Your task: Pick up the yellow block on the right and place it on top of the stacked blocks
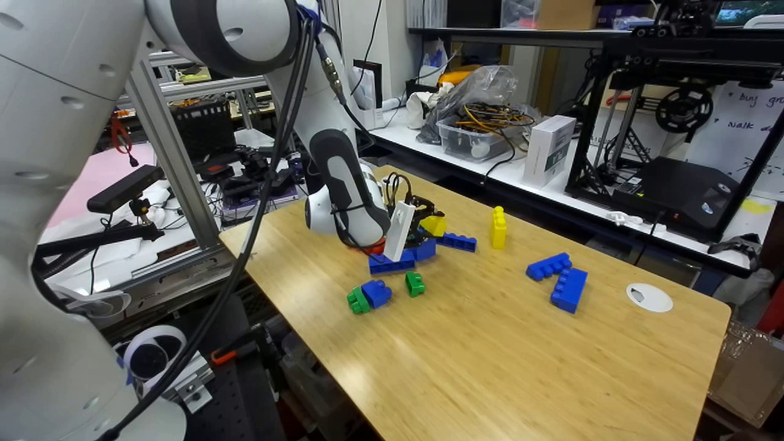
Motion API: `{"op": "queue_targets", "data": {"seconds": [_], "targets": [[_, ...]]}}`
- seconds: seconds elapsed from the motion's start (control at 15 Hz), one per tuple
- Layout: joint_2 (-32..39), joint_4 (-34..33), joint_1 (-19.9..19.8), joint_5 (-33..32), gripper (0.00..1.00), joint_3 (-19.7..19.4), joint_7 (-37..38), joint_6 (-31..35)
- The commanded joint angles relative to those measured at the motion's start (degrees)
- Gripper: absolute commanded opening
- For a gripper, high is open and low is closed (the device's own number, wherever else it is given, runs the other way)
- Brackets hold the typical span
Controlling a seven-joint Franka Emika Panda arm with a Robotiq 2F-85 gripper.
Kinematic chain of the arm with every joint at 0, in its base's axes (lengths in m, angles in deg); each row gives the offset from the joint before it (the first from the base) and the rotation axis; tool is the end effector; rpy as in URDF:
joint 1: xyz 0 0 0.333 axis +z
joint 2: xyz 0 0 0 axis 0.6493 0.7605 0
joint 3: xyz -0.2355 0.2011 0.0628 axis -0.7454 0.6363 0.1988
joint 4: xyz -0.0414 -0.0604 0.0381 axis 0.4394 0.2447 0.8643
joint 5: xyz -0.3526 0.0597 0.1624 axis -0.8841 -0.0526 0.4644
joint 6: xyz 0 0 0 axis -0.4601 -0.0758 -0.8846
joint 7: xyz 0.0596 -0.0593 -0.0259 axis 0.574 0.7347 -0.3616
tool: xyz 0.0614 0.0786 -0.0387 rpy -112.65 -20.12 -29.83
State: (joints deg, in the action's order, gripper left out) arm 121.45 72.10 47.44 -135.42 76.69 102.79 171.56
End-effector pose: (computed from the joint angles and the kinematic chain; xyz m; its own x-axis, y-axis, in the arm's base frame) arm 0.5307 0.2004 0.0726 0.0944 0.9925 -0.0770 0.3971 0.0334 0.9172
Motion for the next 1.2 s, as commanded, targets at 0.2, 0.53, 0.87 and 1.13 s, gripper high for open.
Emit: {"op": "queue_targets", "data": {"seconds": [0.2, 0.53, 0.87, 1.13], "targets": [[1.76, -0.31, -0.15, -4.34, 0.38, 0.58, 3.29, -5.03], [2.24, -0.59, 6.37, -3.91, 0.38, -4.05, 7.87, -6.26], [2.30, -0.35, 12.85, -3.84, 0.38, -9.06, 12.37, -7.19], [3.07, -0.32, 17.39, -3.84, 0.38, -13.47, 15.54, -8.61]]}}
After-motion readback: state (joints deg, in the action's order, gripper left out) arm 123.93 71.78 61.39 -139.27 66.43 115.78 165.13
